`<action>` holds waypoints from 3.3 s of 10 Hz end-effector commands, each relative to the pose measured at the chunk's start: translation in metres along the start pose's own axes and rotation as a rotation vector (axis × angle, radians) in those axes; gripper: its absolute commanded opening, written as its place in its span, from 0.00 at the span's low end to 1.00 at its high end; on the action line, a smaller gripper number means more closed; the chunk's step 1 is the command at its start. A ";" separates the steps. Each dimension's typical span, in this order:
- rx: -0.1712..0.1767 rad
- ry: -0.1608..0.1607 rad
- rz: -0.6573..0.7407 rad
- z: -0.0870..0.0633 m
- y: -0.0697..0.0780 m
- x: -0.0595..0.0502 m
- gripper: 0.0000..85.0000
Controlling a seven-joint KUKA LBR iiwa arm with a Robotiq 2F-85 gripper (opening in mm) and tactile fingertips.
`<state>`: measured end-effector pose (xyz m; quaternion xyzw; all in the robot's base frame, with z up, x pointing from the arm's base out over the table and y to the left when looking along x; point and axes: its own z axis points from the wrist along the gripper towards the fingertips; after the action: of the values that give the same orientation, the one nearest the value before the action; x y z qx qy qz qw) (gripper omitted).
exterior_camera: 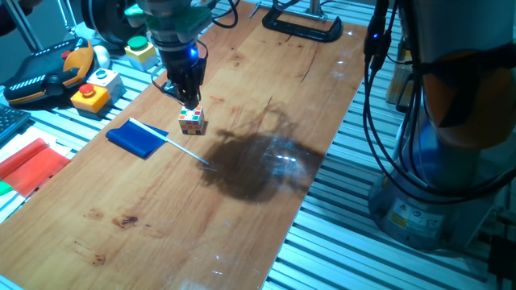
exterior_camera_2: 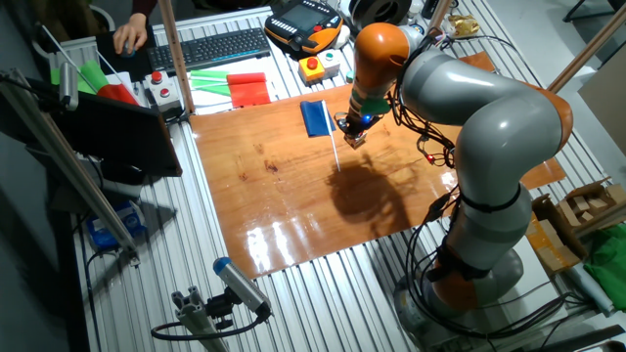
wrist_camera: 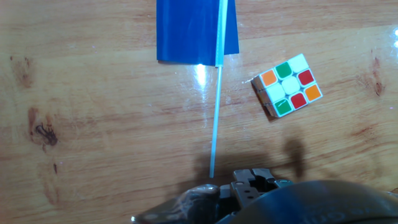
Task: Wave the flag
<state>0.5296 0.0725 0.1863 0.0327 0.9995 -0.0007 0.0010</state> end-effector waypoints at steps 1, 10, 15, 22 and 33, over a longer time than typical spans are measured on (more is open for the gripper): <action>0.000 0.000 0.000 0.000 0.000 0.000 0.01; 0.000 -0.002 0.000 0.000 0.001 0.000 0.01; 0.003 -0.002 -0.002 0.000 0.001 0.000 0.01; 0.029 -0.007 0.009 -0.005 0.009 0.000 0.01; 0.020 -0.002 0.017 -0.005 0.004 -0.001 0.01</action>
<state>0.5306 0.0769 0.1910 0.0413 0.9991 -0.0108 0.0014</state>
